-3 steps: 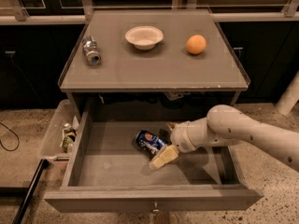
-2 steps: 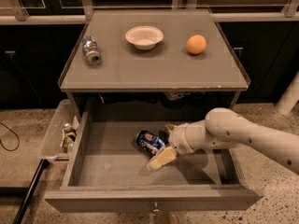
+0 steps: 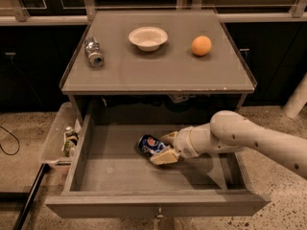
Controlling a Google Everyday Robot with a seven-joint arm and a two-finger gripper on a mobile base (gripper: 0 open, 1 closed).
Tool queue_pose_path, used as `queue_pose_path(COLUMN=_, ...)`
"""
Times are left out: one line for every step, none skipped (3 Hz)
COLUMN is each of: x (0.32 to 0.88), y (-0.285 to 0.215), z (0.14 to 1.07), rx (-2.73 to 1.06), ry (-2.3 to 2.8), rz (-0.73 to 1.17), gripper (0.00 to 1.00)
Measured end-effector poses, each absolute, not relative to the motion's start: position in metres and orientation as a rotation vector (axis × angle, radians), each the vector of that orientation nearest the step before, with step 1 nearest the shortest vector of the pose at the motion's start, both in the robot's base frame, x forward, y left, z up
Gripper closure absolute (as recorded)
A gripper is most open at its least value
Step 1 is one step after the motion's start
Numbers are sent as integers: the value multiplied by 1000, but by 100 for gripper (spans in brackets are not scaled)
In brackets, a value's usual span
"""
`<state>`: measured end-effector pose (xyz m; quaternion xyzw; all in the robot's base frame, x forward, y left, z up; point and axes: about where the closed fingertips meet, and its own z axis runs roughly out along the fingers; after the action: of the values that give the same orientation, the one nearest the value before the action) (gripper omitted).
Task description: Pick pepsi can from top drawer and place on counter
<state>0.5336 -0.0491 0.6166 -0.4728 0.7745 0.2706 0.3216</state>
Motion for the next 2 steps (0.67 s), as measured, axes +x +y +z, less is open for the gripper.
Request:
queue_pose_path(x=534, y=-49, z=617, rx=-1242, ry=2034, rz=711, gripper=66)
queue_pose_path(x=534, y=-49, z=617, rx=-1242, ry=2034, rz=711, gripper=90)
